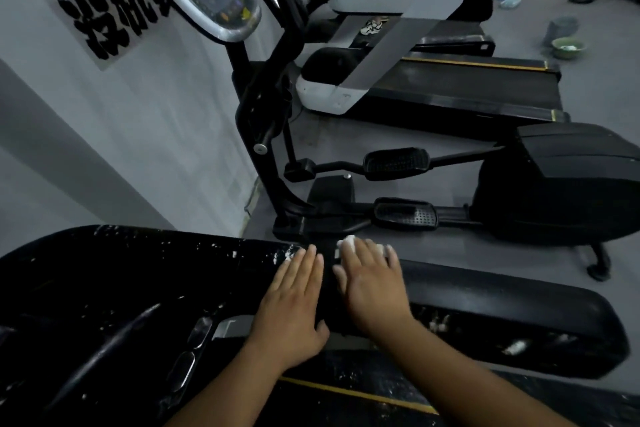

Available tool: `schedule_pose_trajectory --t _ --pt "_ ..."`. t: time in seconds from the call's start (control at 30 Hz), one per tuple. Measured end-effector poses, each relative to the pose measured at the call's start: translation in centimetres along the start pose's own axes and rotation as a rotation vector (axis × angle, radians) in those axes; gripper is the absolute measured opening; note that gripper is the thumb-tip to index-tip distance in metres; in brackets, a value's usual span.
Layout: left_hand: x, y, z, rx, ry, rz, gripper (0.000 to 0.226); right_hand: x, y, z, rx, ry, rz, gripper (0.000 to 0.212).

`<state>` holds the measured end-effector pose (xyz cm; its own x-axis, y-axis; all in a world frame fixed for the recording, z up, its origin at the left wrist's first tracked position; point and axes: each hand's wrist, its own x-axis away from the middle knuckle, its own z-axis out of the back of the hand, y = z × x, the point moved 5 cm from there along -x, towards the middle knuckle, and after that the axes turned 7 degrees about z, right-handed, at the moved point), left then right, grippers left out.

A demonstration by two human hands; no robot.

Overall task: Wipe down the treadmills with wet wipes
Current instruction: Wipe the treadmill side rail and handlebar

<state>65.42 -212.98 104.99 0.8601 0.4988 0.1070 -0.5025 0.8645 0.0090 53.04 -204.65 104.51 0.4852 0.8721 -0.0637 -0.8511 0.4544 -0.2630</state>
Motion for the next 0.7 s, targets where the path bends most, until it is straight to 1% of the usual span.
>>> schedule_pose_trajectory --t 0.07,0.13,0.17,0.23,0.3,0.33,0.37,0.43,0.5,0.53,0.57,0.63,0.7 --pt "-0.1 -0.1 0.0 0.021 0.015 -0.035 0.1 1.7 -2.1 -0.9 0.022 -0.018 0.104 0.06" --pt "-0.3 -1.2 0.3 0.024 0.043 -0.073 0.096 3.9 -2.0 -1.1 0.078 -0.004 0.175 0.058" --pt "-0.4 -2.2 0.4 0.016 0.049 -0.077 0.095 4.2 -1.4 -0.9 0.109 0.017 0.157 0.057" --pt "-0.7 -4.6 0.6 0.032 0.063 -0.051 0.097 3.1 -0.4 -0.4 0.134 0.05 0.021 0.056" --pt "-0.9 -6.3 0.2 0.016 0.042 -0.064 0.099 0.6 -0.8 -0.4 0.091 0.046 -0.136 0.057" --pt "-1.0 -6.7 0.0 0.015 0.037 -0.078 0.099 -0.4 -1.9 -0.6 0.07 0.053 -0.167 0.057" --pt "-1.0 -6.8 -0.1 0.025 0.049 -0.091 0.099 -0.9 -3.3 -0.8 0.056 0.056 -0.157 0.057" --pt "-0.9 -6.7 0.2 0.048 0.068 -0.109 0.099 -0.2 -5.6 -1.6 0.054 0.031 -0.064 0.058" --pt "-0.9 -7.1 0.8 0.073 0.056 -0.105 0.099 1.8 -5.9 -1.8 0.075 0.006 0.018 0.058" --pt "-0.9 -7.6 1.0 0.081 0.061 -0.09 0.1 2.5 -5.3 -1.6 0.096 0.014 0.021 0.057" --pt "-1.0 -8.2 1.3 0.081 0.067 -0.061 0.101 2.4 -4.5 -1.3 0.109 0.029 -0.017 0.056" --pt "-1.0 -9.2 0.7 0.046 0.057 -0.041 0.102 0.2 -3.8 -0.8 0.088 0.045 -0.147 0.057" --pt "-1.1 -9.4 0.5 0.048 0.08 -0.055 0.102 -2.5 -5.2 -1.2 0.042 0.034 -0.206 0.06"
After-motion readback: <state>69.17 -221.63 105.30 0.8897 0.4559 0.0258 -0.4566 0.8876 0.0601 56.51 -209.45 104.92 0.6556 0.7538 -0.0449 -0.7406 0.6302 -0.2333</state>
